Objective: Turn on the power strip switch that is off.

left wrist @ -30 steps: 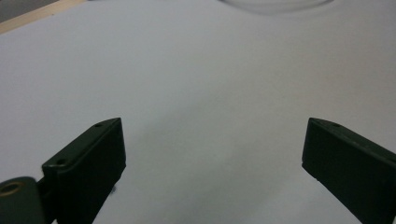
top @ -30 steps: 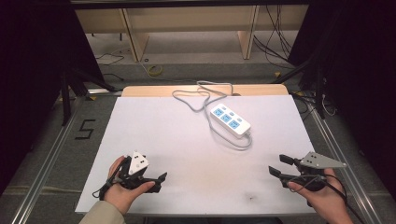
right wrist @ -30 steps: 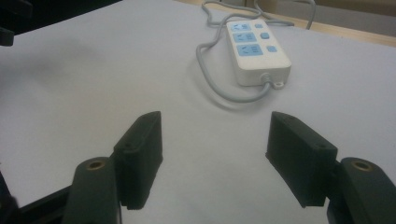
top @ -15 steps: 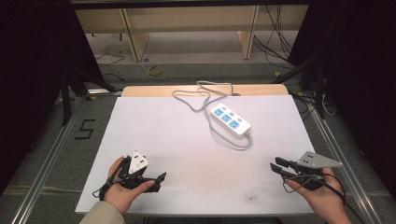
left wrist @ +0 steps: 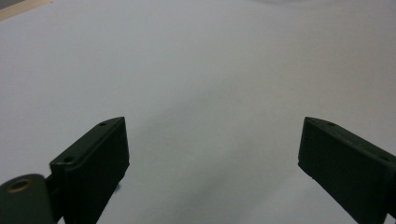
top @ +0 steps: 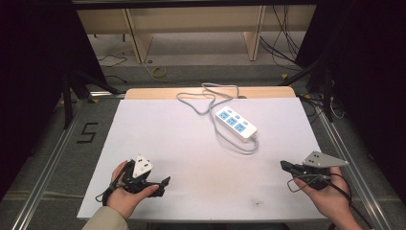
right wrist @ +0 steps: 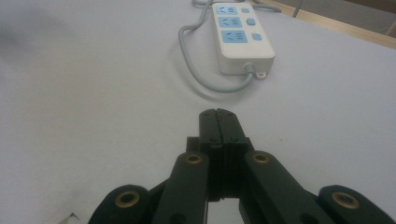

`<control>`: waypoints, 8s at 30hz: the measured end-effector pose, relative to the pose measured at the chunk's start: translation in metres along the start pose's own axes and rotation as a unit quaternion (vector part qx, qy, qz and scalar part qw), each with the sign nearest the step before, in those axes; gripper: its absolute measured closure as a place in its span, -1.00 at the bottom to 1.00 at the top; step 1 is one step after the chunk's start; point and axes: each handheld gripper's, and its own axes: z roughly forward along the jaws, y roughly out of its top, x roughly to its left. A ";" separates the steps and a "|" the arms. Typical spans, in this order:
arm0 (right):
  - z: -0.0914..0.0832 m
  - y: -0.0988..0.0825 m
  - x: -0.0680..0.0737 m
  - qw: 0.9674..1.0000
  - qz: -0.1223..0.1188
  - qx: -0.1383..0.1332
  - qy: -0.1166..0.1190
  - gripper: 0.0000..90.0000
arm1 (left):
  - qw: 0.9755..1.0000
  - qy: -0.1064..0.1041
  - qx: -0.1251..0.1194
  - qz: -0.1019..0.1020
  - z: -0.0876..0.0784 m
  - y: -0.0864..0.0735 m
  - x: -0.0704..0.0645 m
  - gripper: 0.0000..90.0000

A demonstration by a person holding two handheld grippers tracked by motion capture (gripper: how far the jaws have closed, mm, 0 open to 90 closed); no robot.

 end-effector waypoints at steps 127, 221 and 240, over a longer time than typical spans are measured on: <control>0.131 0.073 -0.028 0.999 0.020 0.015 -0.036 1.00 | 1.000 -0.006 -0.008 0.003 0.005 0.005 -0.003 -0.76; 0.233 0.118 -0.052 0.995 0.056 0.069 -0.051 1.00 | 1.000 -0.015 -0.008 0.005 0.008 0.005 -0.005 -0.77; 0.241 0.118 -0.054 0.993 0.059 0.082 -0.054 1.00 | 1.000 -0.016 -0.008 0.003 0.008 0.005 -0.005 -0.76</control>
